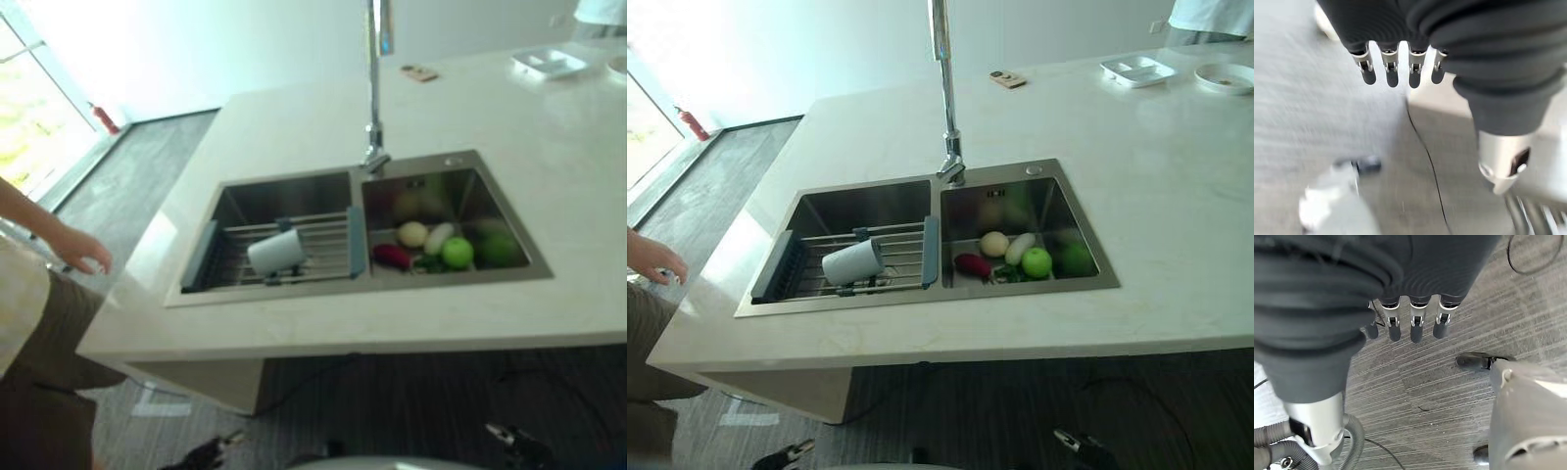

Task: Place the dishes in the dishwasher.

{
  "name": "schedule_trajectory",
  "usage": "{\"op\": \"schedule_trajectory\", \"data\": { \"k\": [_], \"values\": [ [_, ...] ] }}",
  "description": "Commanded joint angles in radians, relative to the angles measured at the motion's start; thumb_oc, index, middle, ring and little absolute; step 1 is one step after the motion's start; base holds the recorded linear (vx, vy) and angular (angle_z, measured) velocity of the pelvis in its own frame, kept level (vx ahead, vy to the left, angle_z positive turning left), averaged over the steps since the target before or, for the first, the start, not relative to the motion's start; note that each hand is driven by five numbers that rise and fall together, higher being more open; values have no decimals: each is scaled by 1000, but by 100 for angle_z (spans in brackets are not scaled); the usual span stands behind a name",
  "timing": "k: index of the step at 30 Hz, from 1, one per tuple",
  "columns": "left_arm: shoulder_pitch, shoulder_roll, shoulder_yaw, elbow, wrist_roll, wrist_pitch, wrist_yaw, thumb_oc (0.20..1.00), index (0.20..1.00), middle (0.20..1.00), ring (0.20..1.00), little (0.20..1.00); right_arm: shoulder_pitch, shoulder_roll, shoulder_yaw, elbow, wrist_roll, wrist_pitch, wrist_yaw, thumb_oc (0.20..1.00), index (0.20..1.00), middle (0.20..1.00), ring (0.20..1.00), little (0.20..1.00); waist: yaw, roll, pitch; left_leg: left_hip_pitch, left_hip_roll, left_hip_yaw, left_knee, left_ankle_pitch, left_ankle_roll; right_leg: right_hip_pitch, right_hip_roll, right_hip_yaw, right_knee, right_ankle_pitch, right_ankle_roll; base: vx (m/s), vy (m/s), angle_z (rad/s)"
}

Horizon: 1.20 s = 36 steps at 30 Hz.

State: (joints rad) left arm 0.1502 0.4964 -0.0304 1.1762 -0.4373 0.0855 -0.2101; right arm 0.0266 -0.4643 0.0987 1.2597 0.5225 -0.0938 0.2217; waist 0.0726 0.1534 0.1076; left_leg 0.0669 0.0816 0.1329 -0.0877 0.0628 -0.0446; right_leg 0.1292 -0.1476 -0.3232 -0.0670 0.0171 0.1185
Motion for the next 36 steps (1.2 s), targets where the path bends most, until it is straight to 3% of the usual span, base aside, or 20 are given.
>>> {"op": "schedule_trajectory", "data": {
  "k": [1,2,5,12,14,15,19,21,23,25,28,31,35,36],
  "values": [
    [-44,187,92,15,60,12,58,1000,1000,1000,1000,1000,-67,37,-14,39,11,-17,19,1000,1000,1000,1000,1000,52,-57,55,-12,-3,-52,14,-20,-1,-46,-68,-10,61,10,37,-16,-2,30],
    [-40,199,103,15,60,6,82,1000,1000,1000,1000,1000,-66,37,-13,39,12,-18,21,1000,1000,1000,1000,1000,54,-56,54,-13,-4,-54,14,-20,-1,-45,-68,-12,60,10,38,-22,-10,28],
    [-22,334,194,3,120,-6,121,1000,1000,1000,1000,1000,-63,39,-5,39,42,-28,18,1000,1000,1000,1000,1000,77,-46,49,-19,-4,-69,12,-14,-1,-37,-72,-31,56,13,43,-19,-31,24],
    [14,701,475,-88,294,48,61,1000,1000,1000,1000,1000,-62,51,-1,23,140,-13,-10,1000,1000,1000,1000,1000,114,-29,37,-27,-1,-85,9,-3,-9,-26,-72,-61,43,23,56,3,-66,16],
    [15,748,511,-86,308,44,51,1000,1000,1000,1000,1000,-58,55,-1,21,151,-8,-14,1000,1000,1000,1000,1000,114,-29,35,-27,0,-82,8,-3,-10,-25,-71,-63,40,26,58,24,-51,12],
    [9,793,546,-79,300,-15,86,1000,1000,1000,1000,1000,-55,61,-2,22,158,1,-17,1000,1000,1000,1000,1000,110,-28,34,-24,3,-76,6,-3,-12,-23,-69,-61,38,27,60,34,-43,7],
    [-76,963,606,-158,213,-94,77,1000,1000,1000,1000,1000,-33,82,-2,37,161,1,-13,1000,1000,1000,1000,1000,90,-31,21,-16,6,-60,0,-6,-17,-19,-60,-48,22,34,62,59,-65,1],
    [-119,983,580,-257,155,-104,96,1000,1000,1000,1000,1000,-23,96,-8,38,167,-8,-12,1000,1000,1000,1000,1000,86,-33,19,-11,6,-55,0,-10,-18,-14,-57,-44,18,34,61,44,-41,-3],
    [-147,982,544,-399,120,-75,144,1000,1000,1000,1000,1000,-14,114,-13,31,167,-15,-15,1000,1000,1000,1000,1000,83,-38,15,-11,6,-54,0,-13,-20,-15,-55,-40,15,33,61,37,-36,-16],
    [-162,969,527,-516,94,-103,195,1000,1000,1000,1000,1000,-3,129,-17,22,170,-20,-18,1000,1000,1000,1000,1000,79,-44,16,-8,6,-50,0,-17,-20,-12,-52,-33,13,31,59,42,-32,-16],
    [-167,905,507,-747,58,-179,192,1000,1000,1000,1000,1000,20,151,-33,16,166,-29,-13,1000,1000,1000,1000,1000,70,-57,17,0,7,-39,0,-26,-22,-8,-49,-19,9,30,59,48,-20,-15],
    [-230,809,404,-927,87,-179,185,1000,1000,1000,1000,1000,30,165,-36,20,160,-35,-11,1000,1000,1000,1000,1000,49,-67,20,7,9,-26,0,-33,-23,-9,-47,-6,10,29,58,41,-3,-8],
    [-315,721,283,-1039,137,-148,172,1000,1000,1000,1000,1000,39,167,-42,23,150,-38,1,1000,1000,1000,1000,1000,31,-75,20,15,10,-12,0,-38,-22,-12,-45,14,9,31,58,42,4,-16],
    [-360,683,213,-1081,212,-130,147,1000,1000,1000,1000,1000,43,167,-43,19,146,-36,7,1000,1000,1000,1000,1000,16,-80,20,18,10,-5,0,-41,-21,-16,-44,28,8,34,60,49,9,-28]
  ]
}}
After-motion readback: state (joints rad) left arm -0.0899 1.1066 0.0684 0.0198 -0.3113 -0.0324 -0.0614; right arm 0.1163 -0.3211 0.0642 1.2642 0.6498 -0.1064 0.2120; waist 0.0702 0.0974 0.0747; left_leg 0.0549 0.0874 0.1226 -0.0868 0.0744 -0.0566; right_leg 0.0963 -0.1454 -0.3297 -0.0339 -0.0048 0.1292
